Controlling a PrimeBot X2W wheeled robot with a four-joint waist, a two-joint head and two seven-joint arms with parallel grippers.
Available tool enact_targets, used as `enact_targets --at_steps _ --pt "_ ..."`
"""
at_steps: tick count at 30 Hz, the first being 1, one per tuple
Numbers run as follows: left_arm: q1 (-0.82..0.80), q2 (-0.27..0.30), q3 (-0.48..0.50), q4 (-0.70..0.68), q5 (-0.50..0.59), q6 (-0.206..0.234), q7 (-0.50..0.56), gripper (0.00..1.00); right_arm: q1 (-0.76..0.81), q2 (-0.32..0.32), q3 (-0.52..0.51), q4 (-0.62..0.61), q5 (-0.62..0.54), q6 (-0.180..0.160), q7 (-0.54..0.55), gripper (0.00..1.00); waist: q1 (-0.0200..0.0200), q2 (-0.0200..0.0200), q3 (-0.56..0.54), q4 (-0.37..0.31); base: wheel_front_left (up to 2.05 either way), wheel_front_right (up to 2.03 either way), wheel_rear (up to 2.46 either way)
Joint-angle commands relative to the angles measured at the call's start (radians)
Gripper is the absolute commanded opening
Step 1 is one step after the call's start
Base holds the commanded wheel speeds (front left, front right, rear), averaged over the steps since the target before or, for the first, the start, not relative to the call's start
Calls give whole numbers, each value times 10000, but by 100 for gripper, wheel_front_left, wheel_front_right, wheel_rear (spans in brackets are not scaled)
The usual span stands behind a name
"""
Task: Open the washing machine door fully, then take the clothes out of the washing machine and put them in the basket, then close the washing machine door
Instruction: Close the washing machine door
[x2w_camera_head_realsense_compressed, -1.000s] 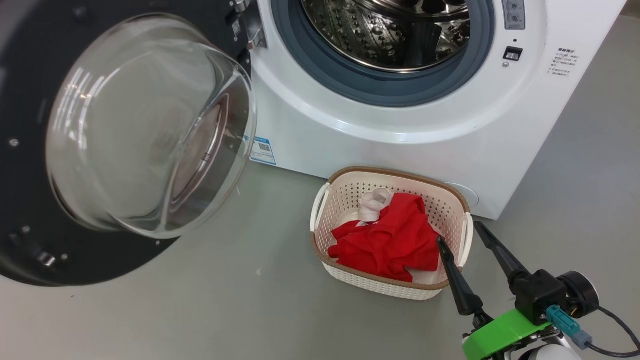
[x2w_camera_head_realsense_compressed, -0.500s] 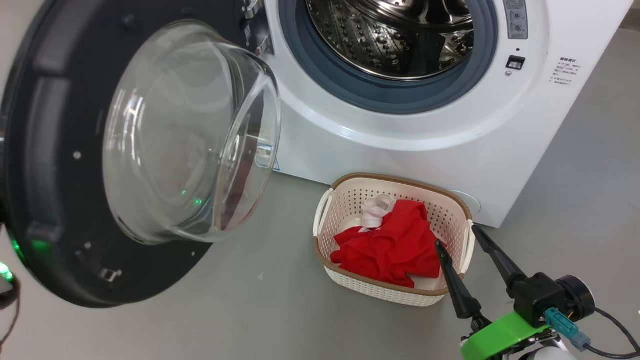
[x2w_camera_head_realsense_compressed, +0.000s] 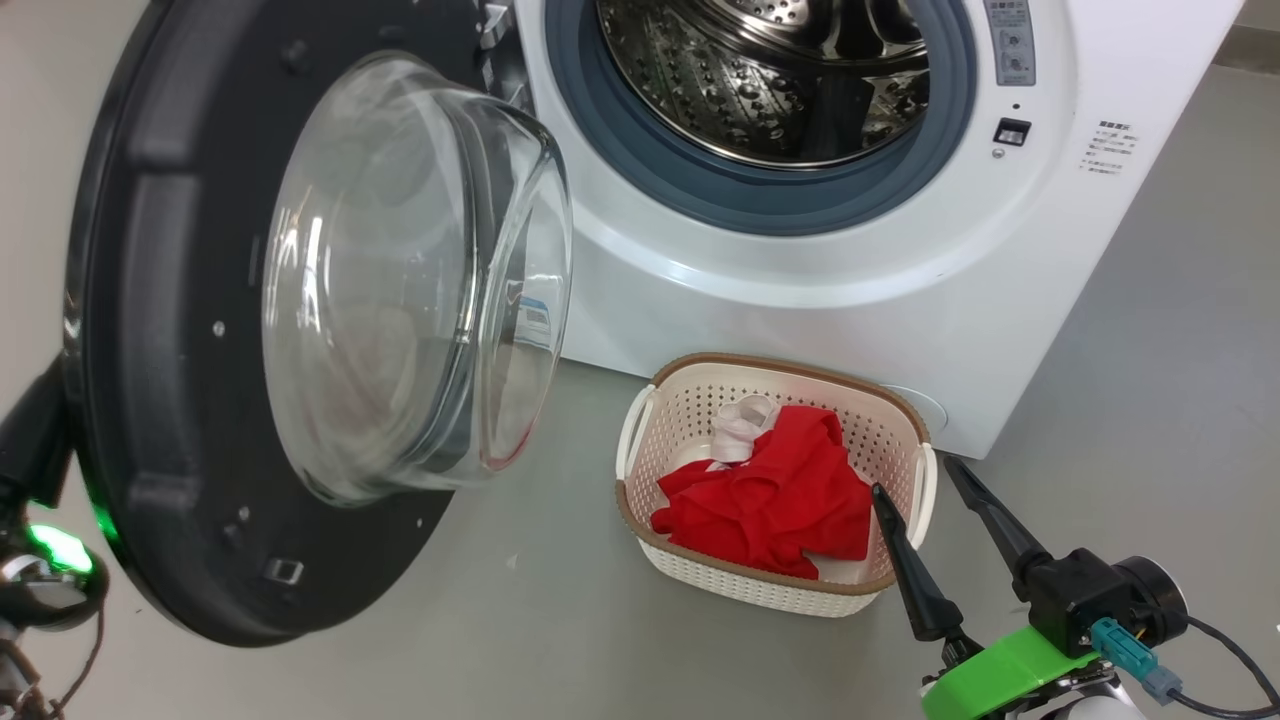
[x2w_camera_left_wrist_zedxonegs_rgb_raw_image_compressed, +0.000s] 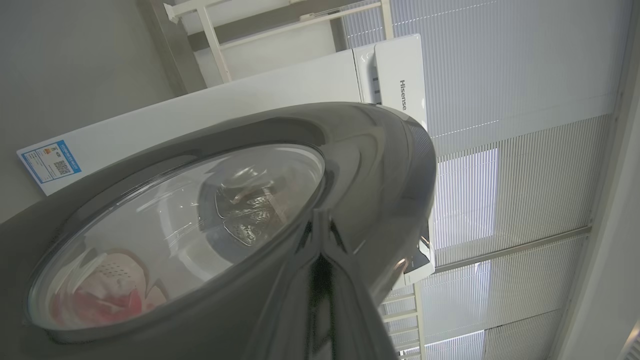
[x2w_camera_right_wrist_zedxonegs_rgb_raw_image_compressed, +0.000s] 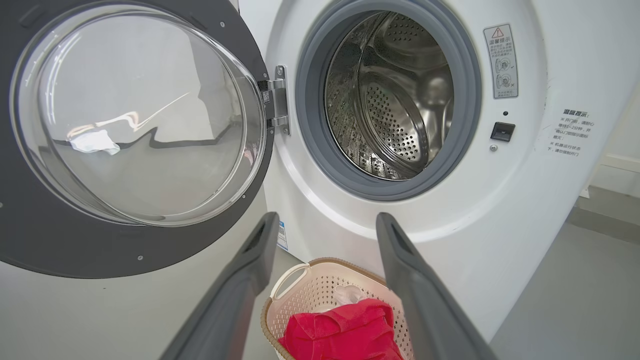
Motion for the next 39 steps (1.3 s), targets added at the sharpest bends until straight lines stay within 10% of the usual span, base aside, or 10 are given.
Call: enact_targets --at_steps 1,39 --pt "149 160 -26 -471 -84 89 191 0 -242 -29 216 -213 140 48 -137 100 0 0 27 -69 0 0 0" --pt "2323 -211 -3544 -3683 -3264 1180 -1476 0 -659 -29 206 -166 721 48 -225 100 0 0 491 -1801 0 0 0"
